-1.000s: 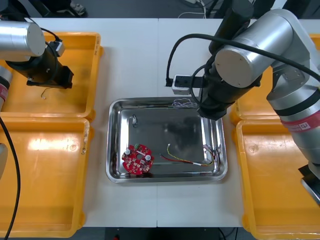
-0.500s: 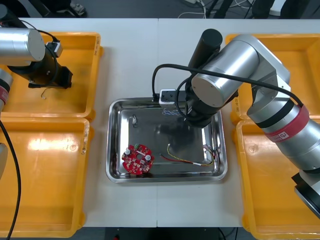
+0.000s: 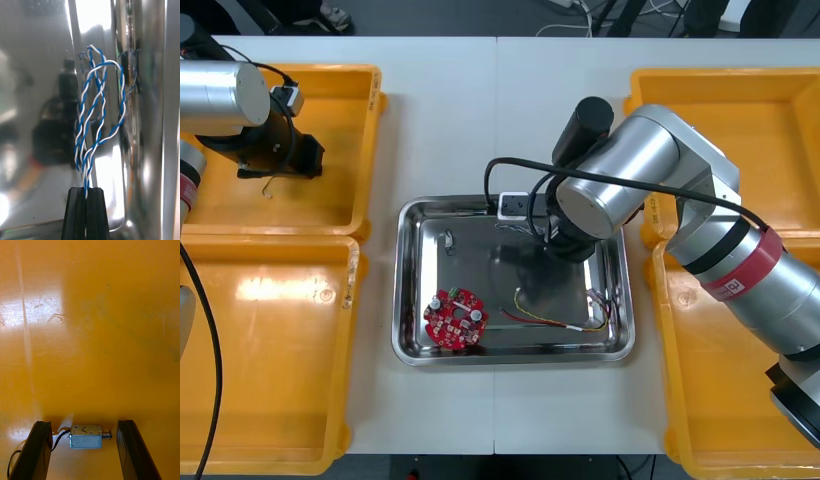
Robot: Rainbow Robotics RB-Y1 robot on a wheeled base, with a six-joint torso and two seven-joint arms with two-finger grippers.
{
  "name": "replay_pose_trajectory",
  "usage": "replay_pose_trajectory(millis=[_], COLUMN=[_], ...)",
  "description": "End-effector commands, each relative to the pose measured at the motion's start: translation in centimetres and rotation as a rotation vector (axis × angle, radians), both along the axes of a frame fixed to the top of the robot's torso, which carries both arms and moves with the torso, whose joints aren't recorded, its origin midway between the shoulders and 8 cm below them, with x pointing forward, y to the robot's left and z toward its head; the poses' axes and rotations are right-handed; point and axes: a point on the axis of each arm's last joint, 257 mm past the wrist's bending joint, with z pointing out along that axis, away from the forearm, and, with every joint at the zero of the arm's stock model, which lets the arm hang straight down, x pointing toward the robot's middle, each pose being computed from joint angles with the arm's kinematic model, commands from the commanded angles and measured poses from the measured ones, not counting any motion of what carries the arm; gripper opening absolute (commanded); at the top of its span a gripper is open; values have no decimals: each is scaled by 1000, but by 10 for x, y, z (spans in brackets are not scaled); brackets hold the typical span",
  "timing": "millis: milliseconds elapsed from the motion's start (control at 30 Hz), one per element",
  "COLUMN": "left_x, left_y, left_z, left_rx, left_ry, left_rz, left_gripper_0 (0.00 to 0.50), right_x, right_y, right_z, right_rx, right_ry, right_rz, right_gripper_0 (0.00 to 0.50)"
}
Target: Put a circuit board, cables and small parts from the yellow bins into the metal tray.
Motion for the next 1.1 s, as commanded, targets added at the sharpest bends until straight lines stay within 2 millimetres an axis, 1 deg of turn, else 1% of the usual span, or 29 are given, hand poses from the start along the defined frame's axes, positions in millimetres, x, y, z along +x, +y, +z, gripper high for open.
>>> replay_pose_trajectory(millis=[33,67,100,133,167,200,267,300,333,367,400,433,567,800,867,1100], left_x=[17,17,17,16,16,16,16,16,16,16,16,16,15,15,12,-4], left_y=[14,12,12,11,11,11,9,9,9,9,8,8,8,8,7,4], left_z=[43,42,42,41,41,41,40,40,41,41,40,41,40,42,46,75], left_rx=[101,99,99,101,102,102,99,96,94,93,92,91,89,80,85,104], left_ry=[-63,-60,-60,-58,-57,-57,-56,-57,-57,-57,-57,-57,-53,-53,-47,-17], left_rz=[-83,-86,-86,-89,-89,-88,-90,-90,-89,-90,-91,-90,-90,-91,-95,-112], left_gripper_0=[500,179,27,0,0,0,0,0,0,0,0,0,0,0,0,0], right_x=[-4,-4,-4,-4,-5,-5,-5,-5,-5,-4,-4,-4,-4,-10,-14,-33], right_y=[3,1,1,0,-1,-2,-2,-2,-2,-2,-1,-1,0,-4,-6,-19], right_z=[-8,-9,-9,-9,-11,-11,-11,-11,-11,-11,-11,-10,-7,9,15,40], right_rx=[-14,-18,-19,-21,-22,-23,-23,-23,-23,-22,-21,-20,-16,-12,-16,-34], right_ry=[-6,-6,-6,-5,-3,-4,-4,-4,-4,-5,-7,-9,-14,-3,2,30], right_rz=[49,50,51,51,49,48,48,48,48,48,49,49,47,31,27,-7], right_gripper_0=[0,0,0,0,2,23,154,266,315,403,458,500,500,500,500,500])
